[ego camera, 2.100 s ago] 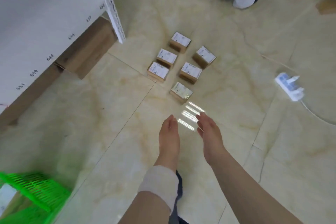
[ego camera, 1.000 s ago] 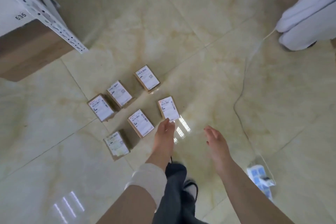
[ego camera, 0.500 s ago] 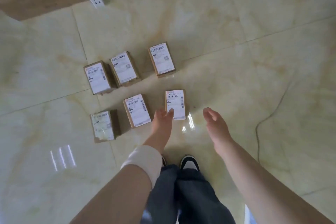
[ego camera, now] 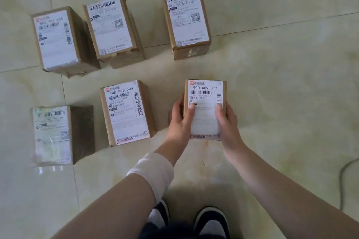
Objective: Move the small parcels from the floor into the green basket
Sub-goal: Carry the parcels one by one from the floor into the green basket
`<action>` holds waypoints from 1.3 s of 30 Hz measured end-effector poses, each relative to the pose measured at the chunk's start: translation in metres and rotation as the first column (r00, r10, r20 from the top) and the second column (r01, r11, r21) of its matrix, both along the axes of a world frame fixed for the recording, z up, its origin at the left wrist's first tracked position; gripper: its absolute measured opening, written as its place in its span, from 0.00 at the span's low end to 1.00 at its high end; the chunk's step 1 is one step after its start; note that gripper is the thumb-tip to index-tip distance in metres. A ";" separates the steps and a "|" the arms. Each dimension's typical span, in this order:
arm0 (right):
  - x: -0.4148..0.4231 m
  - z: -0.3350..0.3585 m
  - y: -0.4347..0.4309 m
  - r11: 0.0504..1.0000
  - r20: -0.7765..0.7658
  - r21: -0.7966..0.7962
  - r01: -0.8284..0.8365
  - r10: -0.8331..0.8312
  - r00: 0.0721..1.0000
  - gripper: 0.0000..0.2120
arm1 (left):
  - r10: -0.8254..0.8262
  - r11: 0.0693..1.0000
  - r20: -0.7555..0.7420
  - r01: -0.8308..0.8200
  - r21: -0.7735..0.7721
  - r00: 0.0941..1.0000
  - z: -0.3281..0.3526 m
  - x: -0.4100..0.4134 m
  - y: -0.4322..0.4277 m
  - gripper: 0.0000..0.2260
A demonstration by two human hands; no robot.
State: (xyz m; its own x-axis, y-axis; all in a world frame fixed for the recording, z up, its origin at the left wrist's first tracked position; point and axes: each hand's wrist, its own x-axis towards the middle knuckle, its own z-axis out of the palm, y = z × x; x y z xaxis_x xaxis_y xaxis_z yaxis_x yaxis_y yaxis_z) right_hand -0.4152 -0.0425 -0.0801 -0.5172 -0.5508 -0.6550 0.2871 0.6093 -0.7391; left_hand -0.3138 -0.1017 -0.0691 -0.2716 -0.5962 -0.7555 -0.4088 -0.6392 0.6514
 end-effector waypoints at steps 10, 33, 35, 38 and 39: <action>0.014 0.190 0.018 1.000 0.134 0.026 0.015 -0.019 0.991 0.12 | -0.062 0.997 -0.060 0.060 -0.038 0.996 0.187 0.019 0.014 0.35; 0.325 0.646 -0.063 0.843 0.137 -0.175 -0.509 0.532 0.835 0.24 | 0.634 0.749 -0.187 -0.656 -0.094 0.750 0.650 0.341 0.009 0.23; 0.382 0.652 -0.071 0.806 0.132 -0.173 -0.566 0.589 0.798 0.24 | 0.694 0.690 -0.199 -0.718 -0.087 0.691 0.653 0.395 0.010 0.24; 0.460 0.654 -0.079 0.770 0.122 -0.175 -0.614 0.635 0.762 0.24 | 0.761 0.614 -0.215 -0.786 -0.067 0.613 0.655 0.471 0.008 0.23; 0.483 0.654 -0.082 0.752 0.125 -0.176 -0.635 0.657 0.743 0.24 | 0.777 0.590 -0.222 -0.805 -0.069 0.589 0.654 0.493 0.007 0.23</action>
State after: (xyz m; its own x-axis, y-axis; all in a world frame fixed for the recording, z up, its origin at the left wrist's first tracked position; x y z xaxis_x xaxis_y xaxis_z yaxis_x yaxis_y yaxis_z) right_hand 0.0679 -0.1249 0.5734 0.1032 -0.7878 -0.6072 -0.0183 0.6089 -0.7930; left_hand 0.1797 -0.0943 0.5849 0.2616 -0.7282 -0.6335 0.3238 -0.5521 0.7684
